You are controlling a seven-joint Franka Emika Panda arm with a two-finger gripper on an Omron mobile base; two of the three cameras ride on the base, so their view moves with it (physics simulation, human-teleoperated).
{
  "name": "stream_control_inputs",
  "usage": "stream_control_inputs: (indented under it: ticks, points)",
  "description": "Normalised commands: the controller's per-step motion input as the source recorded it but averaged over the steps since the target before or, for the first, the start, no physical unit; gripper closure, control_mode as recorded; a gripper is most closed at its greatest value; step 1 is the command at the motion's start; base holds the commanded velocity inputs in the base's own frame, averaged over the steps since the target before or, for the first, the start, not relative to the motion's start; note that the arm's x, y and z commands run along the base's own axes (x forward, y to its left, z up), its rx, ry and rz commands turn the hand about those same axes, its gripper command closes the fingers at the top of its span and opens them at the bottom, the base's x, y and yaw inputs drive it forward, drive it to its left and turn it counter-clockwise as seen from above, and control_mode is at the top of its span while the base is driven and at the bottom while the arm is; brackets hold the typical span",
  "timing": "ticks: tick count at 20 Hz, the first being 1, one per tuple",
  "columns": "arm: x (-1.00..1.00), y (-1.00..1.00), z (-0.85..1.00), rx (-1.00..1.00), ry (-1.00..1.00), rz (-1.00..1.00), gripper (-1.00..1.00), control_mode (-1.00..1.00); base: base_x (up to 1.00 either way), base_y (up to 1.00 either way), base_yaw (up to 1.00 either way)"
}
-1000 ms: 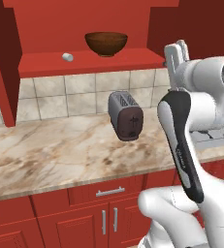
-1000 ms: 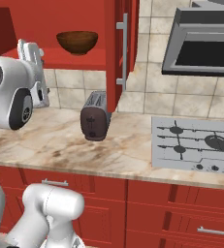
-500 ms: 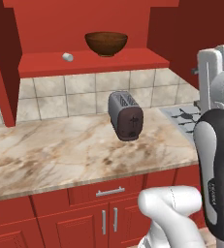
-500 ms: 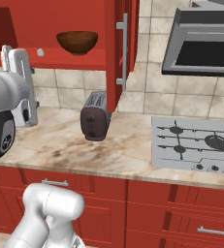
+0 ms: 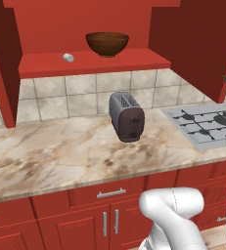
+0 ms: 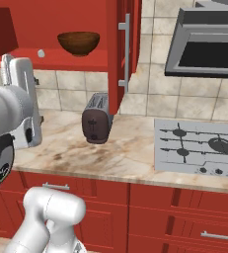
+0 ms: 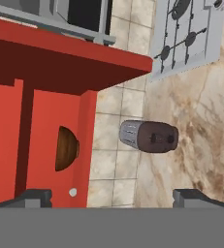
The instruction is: Pick the mug and place it in the sink. Pick the bowl and place it in the open cabinet and then close the cabinet.
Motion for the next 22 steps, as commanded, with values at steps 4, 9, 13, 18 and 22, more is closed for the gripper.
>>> stream_control_inputs:
  ticks: [4,9,13,18,22]
  points:
    - [-0.08,-0.5,0.0,0.0,-0.01,0.0,-1.0,-1.0,0.0,0.0,0.0]
    - [0.0,-0.39,0.0,0.0,-0.04,0.0,-1.0,-1.0,0.0,0.0,0.0]
    - [0.0,-0.32,0.0,0.0,-0.03,0.0,-1.0,-1.0,0.0,0.0,0.0]
    - [0.0,-0.35,0.0,0.0,-0.06,0.0,-1.0,-1.0,0.0,0.0,0.0]
    - [0.0,-0.33,0.0,0.0,-0.08,0.01,-1.0,-1.0,0.0,0.0,0.0]
